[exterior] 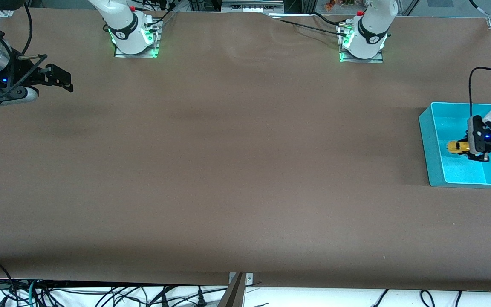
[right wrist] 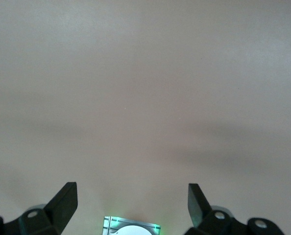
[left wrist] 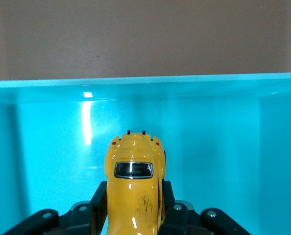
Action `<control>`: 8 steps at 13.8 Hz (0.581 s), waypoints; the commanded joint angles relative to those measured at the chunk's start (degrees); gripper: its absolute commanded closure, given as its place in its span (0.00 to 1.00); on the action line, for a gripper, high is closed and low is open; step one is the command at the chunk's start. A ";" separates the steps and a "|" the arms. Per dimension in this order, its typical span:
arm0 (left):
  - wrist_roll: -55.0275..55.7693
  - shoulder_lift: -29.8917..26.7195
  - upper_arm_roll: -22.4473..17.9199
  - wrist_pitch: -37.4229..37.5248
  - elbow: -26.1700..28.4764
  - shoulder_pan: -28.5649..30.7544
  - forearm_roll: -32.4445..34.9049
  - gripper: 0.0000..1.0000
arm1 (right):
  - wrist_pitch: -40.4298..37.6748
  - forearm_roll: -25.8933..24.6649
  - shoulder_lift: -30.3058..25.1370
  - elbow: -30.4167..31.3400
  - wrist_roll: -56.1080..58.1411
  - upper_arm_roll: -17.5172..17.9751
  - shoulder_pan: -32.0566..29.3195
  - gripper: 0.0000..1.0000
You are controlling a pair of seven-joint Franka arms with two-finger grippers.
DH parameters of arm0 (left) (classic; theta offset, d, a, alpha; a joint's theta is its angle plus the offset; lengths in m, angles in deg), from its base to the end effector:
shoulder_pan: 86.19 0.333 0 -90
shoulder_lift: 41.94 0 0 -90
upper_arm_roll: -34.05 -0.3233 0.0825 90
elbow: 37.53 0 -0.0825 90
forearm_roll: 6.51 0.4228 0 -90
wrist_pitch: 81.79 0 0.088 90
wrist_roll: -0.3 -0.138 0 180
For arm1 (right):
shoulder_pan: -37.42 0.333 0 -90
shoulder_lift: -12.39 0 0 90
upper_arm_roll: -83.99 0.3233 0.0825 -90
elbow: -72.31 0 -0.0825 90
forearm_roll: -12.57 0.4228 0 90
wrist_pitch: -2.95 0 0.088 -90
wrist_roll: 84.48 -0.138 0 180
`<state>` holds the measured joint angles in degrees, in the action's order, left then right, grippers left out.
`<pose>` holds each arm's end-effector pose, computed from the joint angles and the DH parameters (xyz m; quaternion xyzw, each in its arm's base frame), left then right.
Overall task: Wind and store yellow beetle car
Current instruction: 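Lift the car with the left gripper and lower it into the bin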
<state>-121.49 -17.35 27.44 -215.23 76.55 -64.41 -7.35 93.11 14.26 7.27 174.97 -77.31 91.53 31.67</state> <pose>0.5509 0.2977 0.1859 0.6859 -0.7261 -0.0298 0.0377 0.5525 0.0235 0.5401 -0.9949 -0.0763 0.0642 0.0119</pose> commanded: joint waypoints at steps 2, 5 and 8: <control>-2.75 -1.47 -0.77 -8.20 7.54 0.10 -0.83 0.82 | -0.87 -0.55 -0.41 -0.53 -0.22 -0.68 0.74 0.00; -4.33 -1.39 -0.95 -13.06 10.64 0.36 -3.20 0.65 | -0.87 -0.55 -0.41 -0.53 -0.22 -0.68 0.74 0.00; -4.34 -1.47 -0.95 -12.54 10.03 0.36 -3.38 0.34 | -0.87 -0.55 -0.41 -0.53 -0.22 -0.68 0.83 0.00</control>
<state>-123.58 -17.35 26.56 -227.86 86.09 -64.15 -9.12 93.11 14.26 7.27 174.97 -77.31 91.45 31.68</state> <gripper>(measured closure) 0.405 0.000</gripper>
